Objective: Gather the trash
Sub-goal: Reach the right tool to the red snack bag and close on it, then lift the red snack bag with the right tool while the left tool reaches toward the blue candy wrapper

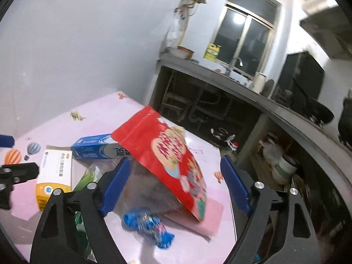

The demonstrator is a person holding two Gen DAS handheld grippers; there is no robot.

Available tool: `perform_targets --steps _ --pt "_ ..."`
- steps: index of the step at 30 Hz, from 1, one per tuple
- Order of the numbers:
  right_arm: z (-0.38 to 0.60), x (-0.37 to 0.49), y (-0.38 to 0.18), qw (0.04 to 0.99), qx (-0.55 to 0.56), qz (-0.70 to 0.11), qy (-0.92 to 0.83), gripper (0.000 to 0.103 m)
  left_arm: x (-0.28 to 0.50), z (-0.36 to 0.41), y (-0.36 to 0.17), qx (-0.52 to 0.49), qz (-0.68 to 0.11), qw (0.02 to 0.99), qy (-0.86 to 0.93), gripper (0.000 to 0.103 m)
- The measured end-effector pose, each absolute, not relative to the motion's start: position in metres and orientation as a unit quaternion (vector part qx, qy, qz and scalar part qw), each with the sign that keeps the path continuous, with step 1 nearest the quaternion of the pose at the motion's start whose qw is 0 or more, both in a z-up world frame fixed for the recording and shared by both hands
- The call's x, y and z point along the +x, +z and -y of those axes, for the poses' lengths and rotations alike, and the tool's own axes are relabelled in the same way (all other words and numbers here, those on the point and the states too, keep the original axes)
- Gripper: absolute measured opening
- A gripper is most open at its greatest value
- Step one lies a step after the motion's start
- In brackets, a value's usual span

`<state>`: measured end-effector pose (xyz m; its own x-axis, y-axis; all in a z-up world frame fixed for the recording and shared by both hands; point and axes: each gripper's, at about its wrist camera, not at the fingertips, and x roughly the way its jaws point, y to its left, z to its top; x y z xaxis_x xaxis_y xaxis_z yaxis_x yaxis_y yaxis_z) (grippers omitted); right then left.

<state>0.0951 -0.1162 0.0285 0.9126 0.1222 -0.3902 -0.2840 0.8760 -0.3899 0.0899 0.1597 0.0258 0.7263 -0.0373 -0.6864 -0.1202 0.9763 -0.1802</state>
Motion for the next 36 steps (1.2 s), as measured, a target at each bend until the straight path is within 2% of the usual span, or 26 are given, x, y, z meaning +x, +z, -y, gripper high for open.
perform_targets --steps 9,10,12,14,17,25,36 --pt "0.087 0.114 0.010 0.939 -0.267 -0.192 0.098 0.051 0.095 -0.165 0.021 -0.122 -0.372 0.920 -0.008 0.094" --pt "0.087 0.115 0.010 0.939 -0.267 -0.196 0.094 0.041 0.096 -0.165 0.021 -0.123 -0.371 0.920 -0.011 0.094" --pt "0.088 0.117 0.011 0.940 -0.260 -0.203 0.091 0.031 0.096 -0.167 0.021 -0.125 -0.368 0.921 -0.014 0.094" --pt "0.090 0.116 0.015 0.944 -0.248 -0.202 0.084 0.016 0.094 -0.168 0.023 -0.128 -0.363 0.923 -0.019 0.094" --pt "0.101 0.109 0.025 0.951 -0.227 -0.197 0.075 0.007 0.093 -0.169 0.025 -0.130 -0.357 0.925 -0.025 0.094" --pt "0.158 0.099 0.068 0.972 -0.137 -0.180 0.064 0.003 0.090 -0.169 0.037 -0.130 -0.330 0.934 -0.042 0.094" --pt "0.257 0.080 0.113 0.985 -0.016 -0.166 0.050 0.003 0.090 -0.153 0.048 -0.130 -0.317 0.936 -0.076 0.094"
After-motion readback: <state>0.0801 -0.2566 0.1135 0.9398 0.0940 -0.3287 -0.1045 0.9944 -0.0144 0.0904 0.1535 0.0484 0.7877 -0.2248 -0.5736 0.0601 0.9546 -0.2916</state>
